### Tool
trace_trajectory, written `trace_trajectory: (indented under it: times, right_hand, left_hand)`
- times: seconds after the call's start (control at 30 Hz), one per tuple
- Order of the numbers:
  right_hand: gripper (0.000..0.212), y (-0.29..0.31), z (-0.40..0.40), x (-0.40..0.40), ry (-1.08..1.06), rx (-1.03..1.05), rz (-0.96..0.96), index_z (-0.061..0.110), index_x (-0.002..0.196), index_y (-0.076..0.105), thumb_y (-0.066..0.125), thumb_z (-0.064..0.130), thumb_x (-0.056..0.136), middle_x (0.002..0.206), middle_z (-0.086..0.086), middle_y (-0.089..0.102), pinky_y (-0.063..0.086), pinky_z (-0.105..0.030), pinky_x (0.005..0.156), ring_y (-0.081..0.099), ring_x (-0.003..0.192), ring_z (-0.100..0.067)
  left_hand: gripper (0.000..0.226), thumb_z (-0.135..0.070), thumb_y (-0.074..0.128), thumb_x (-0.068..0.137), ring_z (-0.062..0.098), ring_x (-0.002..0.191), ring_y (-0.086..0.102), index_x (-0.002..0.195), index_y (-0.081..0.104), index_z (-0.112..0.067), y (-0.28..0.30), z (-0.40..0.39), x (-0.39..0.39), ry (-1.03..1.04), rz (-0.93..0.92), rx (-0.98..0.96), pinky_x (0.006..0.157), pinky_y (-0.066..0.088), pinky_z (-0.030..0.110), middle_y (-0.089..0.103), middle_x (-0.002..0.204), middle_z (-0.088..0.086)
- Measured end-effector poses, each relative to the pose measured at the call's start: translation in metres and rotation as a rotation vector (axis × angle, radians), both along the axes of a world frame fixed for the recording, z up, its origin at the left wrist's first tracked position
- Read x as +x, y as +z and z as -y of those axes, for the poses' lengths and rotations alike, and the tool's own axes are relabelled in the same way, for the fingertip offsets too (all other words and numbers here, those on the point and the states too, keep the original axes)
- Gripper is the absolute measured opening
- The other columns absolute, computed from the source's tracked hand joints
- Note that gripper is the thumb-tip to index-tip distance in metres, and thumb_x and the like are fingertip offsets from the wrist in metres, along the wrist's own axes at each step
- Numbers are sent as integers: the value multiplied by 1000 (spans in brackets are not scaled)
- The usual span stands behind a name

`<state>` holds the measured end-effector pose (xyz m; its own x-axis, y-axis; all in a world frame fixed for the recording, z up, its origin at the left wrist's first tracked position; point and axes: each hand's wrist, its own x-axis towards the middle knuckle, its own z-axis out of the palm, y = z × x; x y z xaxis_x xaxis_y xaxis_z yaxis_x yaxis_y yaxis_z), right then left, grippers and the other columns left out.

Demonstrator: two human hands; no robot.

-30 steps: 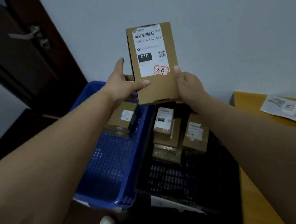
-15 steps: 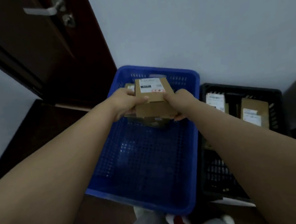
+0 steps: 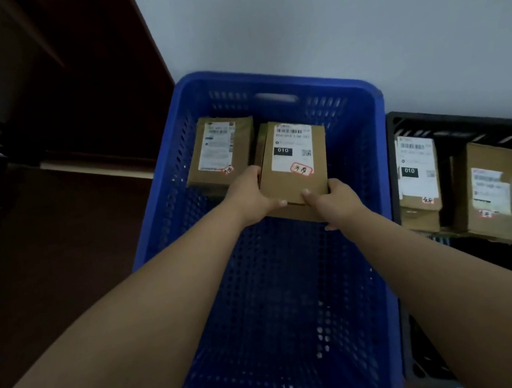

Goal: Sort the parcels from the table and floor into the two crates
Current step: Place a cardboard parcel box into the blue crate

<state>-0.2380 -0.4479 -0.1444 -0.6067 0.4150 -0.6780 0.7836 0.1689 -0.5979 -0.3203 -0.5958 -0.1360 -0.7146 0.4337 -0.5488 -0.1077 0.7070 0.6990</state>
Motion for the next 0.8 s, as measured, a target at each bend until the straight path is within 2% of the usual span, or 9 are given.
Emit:
trace_trajectory:
  times: [0.07,0.2,0.3,0.4,0.5,0.57,0.67,0.73,0.8]
  right_hand:
    - [44,-20,-3,-15,-27,-25,-7,15,133,43,58,33,95,115,-3,50,53,-39,74,50,98,-22]
    - [48,-54,-9,-40,-70,-50,-60,17,138,40,59,24,95,129,-6,53,54,-44,87,52,106,-23]
    - [58,-74,-9,-52,-6,-56,-113,22,147,33,55,11,95,134,-6,52,46,-39,102,51,117,-23]
    - [64,-84,-3,-55,90,-76,-101,23,150,25,52,6,95,132,-5,51,42,-28,96,48,110,-18]
    - [70,-86,-3,-55,129,-87,-84,24,153,15,51,7,96,125,-1,47,41,-26,92,46,107,-16]
    - [68,-81,-7,-53,163,-76,-81,24,152,19,53,8,96,130,-3,49,39,-23,92,46,107,-14]
    - [61,-67,-10,-45,218,-15,-96,22,149,29,55,9,95,134,-3,52,38,-20,91,49,110,-14]
    - [57,-54,-12,-37,256,50,-86,18,148,32,53,8,95,134,-5,51,39,-20,88,50,114,-19]
    - [53,-39,-15,-27,301,122,-50,12,146,33,49,7,96,137,-11,48,39,-23,84,49,119,-26]
  left_hand:
    - [69,-23,82,76,14,108,50,134,46,-12,-17,-7,-13,-39,-76,-33,89,42,27,53,131,7]
    - [68,-29,80,78,26,119,49,135,46,-13,-48,-20,-34,-77,-187,-143,102,42,39,51,131,10]
    - [73,-37,73,83,34,130,35,143,37,-14,-65,-24,-40,-178,-303,-374,106,37,44,42,142,11]
    - [77,-33,68,88,37,144,13,151,25,-16,-75,-24,-36,-312,-285,-528,113,24,49,18,159,6]
    - [78,-31,66,90,35,147,4,153,22,-17,-79,-24,-36,-397,-198,-542,115,18,55,4,162,4]
    - [77,-32,65,90,34,147,7,153,22,-16,-74,-23,-39,-412,-179,-541,116,21,55,6,162,6]
    - [68,-32,63,91,34,142,24,148,32,-13,-60,-20,-41,-391,-235,-495,114,29,49,21,158,11]
    - [61,-30,62,92,32,136,33,145,38,-11,-47,-19,-37,-374,-281,-438,111,34,44,34,151,13]
    - [59,-29,61,93,31,135,35,144,39,-10,-30,-20,-29,-379,-319,-413,111,34,42,39,148,13]
